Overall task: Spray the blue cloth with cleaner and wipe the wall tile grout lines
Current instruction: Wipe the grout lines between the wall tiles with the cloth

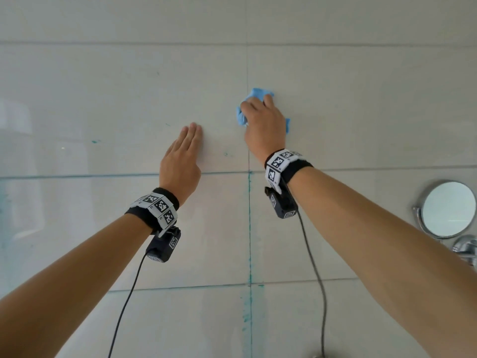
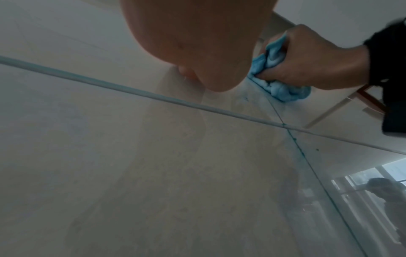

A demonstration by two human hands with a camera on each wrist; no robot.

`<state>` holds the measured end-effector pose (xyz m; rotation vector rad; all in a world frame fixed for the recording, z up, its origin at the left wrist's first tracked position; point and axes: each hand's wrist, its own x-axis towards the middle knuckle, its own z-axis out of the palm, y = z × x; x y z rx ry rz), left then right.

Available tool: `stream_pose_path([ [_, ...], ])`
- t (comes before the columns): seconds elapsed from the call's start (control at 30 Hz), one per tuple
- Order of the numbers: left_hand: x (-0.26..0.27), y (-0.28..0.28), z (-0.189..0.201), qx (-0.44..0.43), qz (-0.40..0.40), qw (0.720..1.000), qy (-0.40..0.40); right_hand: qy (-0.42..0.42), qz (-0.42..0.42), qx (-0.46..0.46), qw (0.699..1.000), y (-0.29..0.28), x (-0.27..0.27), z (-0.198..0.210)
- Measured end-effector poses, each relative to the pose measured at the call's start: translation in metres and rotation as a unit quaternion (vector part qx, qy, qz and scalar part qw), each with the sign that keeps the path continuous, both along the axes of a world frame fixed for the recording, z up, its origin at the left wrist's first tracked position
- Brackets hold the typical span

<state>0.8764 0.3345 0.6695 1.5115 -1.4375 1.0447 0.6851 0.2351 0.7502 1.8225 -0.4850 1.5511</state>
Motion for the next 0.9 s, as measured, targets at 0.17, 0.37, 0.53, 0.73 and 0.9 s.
stream_pose_path([
  [0.17,0.000,-0.003,-0.002,-0.006,-0.007,1.000,0.002,0.138,0.017,-0.069,0.988,0.004,0.017,-0.059],
  [0.37,-0.002,-0.005,-0.004,-0.011,-0.009,1.000,0.005,0.229,-0.036,-0.117,0.966,-0.012,-0.002,-0.037],
  [0.53,-0.003,-0.005,-0.003,-0.009,-0.004,1.000,0.009,0.012,-0.022,0.058,0.998,-0.017,-0.037,0.055],
  [0.73,-0.009,-0.002,-0.001,-0.002,0.001,1.000,0.022,-0.016,-0.005,0.027,0.999,-0.014,-0.026,0.030],
  [0.9,-0.013,-0.001,0.001,0.001,0.003,1.000,0.021,0.206,0.019,-0.118,0.971,-0.017,-0.006,-0.064],
])
